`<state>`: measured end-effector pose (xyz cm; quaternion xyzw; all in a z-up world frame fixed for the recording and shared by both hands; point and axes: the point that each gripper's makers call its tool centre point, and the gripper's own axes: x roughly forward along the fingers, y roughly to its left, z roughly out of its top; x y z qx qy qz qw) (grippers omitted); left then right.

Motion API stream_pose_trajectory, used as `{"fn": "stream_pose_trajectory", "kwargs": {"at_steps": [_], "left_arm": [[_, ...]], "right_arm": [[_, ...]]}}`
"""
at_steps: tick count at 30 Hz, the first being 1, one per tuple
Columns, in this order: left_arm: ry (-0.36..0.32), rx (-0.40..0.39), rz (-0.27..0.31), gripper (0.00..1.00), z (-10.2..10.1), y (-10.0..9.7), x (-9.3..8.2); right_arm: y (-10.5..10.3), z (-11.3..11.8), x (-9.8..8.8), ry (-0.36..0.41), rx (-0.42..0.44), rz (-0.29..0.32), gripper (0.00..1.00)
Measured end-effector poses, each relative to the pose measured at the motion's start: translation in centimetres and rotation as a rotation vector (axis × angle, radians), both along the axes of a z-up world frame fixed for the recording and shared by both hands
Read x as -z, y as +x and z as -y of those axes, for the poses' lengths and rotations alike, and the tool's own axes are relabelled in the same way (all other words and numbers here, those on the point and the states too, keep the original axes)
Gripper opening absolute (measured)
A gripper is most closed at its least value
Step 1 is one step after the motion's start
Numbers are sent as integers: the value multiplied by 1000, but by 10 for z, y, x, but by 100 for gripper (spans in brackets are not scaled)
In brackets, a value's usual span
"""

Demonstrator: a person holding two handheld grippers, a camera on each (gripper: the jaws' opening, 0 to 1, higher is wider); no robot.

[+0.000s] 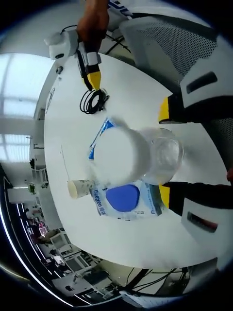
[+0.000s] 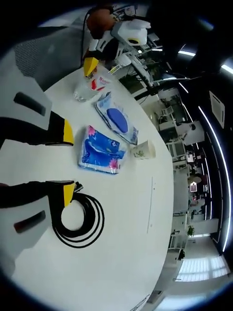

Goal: Arrange the tabletop items into an orderly group along one side of the table until the central work area is clear of visible clutter.

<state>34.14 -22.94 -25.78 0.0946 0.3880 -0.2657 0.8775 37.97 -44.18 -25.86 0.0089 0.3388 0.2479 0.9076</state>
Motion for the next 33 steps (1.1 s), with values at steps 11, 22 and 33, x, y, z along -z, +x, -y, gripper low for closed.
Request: {"fn": "stream_pose_trajectory", "kwargs": {"at_steps": [11,22,33], "left_arm": [[-26,9,38,42,2,9,-2],[-76,-34,75,41,-7,14,-26],[-147,-148,134,41,-27,61,-65]], "right_arm": [[-2,4,-1,-6,7,0,27],[-3,5,1,-8,21,-8,26],[-2,0,3,-1,23,-15,26]]}}
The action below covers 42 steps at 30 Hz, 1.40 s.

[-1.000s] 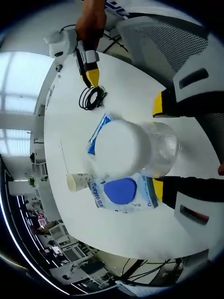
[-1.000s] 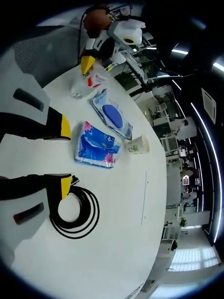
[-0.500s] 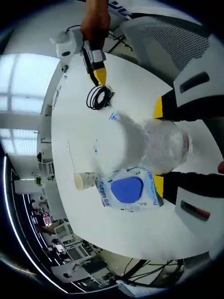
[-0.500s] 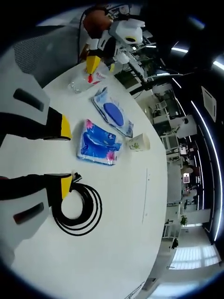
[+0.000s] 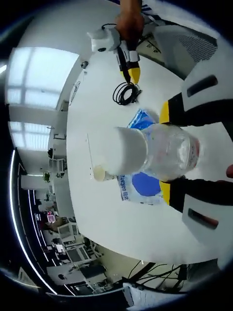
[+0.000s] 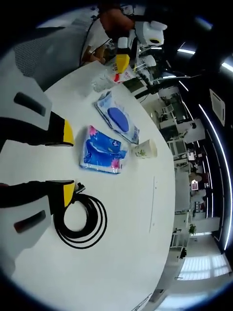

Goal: Arrange the tabletop items into an orderly group along one side of the table until the central work area is clear of visible clutter.

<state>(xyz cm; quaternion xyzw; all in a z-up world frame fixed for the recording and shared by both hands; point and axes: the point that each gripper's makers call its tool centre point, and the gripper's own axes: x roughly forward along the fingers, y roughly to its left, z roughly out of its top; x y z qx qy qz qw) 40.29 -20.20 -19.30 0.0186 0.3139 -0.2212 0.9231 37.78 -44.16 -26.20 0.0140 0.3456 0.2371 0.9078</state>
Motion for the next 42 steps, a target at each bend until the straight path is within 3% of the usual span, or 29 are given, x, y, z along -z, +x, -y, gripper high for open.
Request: {"fn": "stream_pose_trajectory", "kwargs": {"at_steps": [12,25,35,42], "left_arm": [[-22,-89,43,41,-14,81,-18],[-47,-183,56,41,-27,158,-19],[-46,-228,48,41,-35,212,-7],[-36,-248,32,41,-36,236,9]], "right_arm": [[-5,9,1,-3,25,-7,27],[-15,12,6,-15,-9,-26,38],[-18,9,14,-22,-38,-60,43],[-12,17,14,-23,-36,-72,43]]}}
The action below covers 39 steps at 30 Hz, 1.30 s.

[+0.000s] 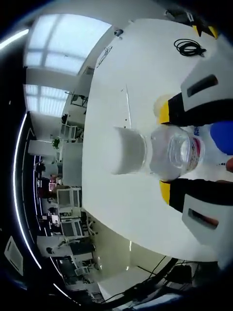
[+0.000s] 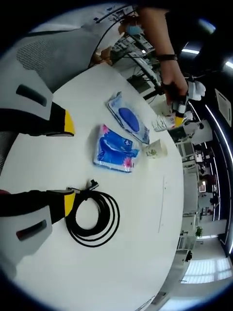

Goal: Arrange the tabletop items into an orderly group along one side of the table until the central work area is clear of visible clutter.

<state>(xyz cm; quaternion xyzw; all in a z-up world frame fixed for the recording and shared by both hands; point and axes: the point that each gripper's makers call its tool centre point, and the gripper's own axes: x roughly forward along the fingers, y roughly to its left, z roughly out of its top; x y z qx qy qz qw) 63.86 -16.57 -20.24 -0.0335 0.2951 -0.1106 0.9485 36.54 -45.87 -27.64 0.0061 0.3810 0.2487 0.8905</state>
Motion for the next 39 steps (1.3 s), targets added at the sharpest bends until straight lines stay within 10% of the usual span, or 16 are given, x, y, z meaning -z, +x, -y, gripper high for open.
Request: {"fn": "stream_pose_trajectory", "kwargs": {"at_steps": [13,31,39], "left_arm": [[46,10,-27,41,10,14,35],[39,-38,-1,41,5,41,32],[92,-67,-56,41,6,23,48]], "right_arm": [[5,8,-1,-7,0,-7,41],[5,8,4,4,4,-16,40],[6,9,4,10,12,-16,40]]}}
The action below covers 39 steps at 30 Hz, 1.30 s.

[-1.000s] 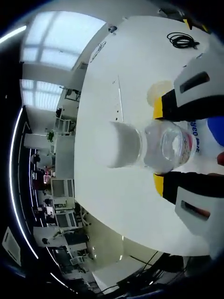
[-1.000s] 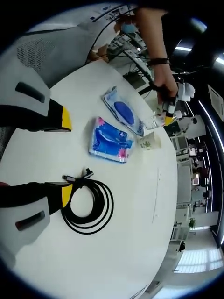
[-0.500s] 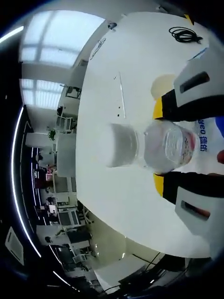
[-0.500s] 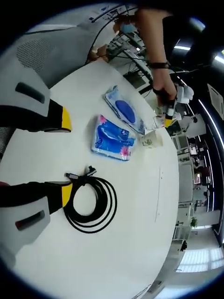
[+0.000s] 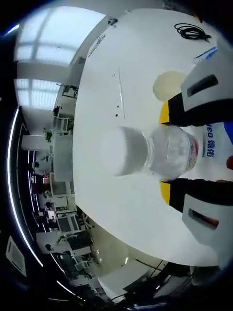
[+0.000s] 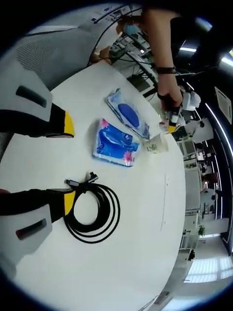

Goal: Arrange the tabletop items into an orderly group along one side of the table until the central work area is clear of visible clutter.

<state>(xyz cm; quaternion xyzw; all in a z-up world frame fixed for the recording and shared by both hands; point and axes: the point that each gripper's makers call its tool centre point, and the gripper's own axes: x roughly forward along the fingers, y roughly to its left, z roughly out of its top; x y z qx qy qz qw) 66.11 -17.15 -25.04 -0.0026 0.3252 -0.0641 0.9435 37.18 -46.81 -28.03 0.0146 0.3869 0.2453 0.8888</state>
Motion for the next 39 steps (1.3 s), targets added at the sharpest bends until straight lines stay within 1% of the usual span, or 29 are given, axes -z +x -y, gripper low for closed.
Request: {"fn": "stream_pose_trajectory", "kwargs": {"at_steps": [1,2,4,9,15,17,22,25,30,33,36,38,39], "left_arm": [[8,-1,7,41,0,0,0],[11,-5,-6,41,-1,-2,1],[17,-13,-14,41,-1,-6,2],[-2,-56,-38,41,-1,-15,2],[-6,-77,-49,41,-1,-24,1],[3,-81,-49,41,-1,-25,1],[-13,-113,-51,41,0,-27,0],[-6,-117,-51,41,1,-25,-1],[-7,-125,-72,42,0,-25,0],[-25,-104,-83,42,3,-28,-1],[-36,-71,-67,47,3,-28,-6],[-25,-19,-39,48,2,-25,-13],[-18,2,-37,49,1,-25,-15]], "right_arm": [[0,0,0,0,0,0,40],[0,1,0,-1,0,1,40],[1,1,0,3,4,4,40],[2,1,0,10,6,7,40],[5,1,-2,22,11,20,39],[4,1,-2,24,12,21,39],[1,4,-1,26,17,21,39],[-1,7,-2,26,25,21,39],[-3,11,-1,25,36,21,39],[-5,14,-1,25,45,21,39],[-6,15,-1,24,49,20,39],[-7,16,0,25,52,18,39],[-7,15,0,25,53,18,39]]}}
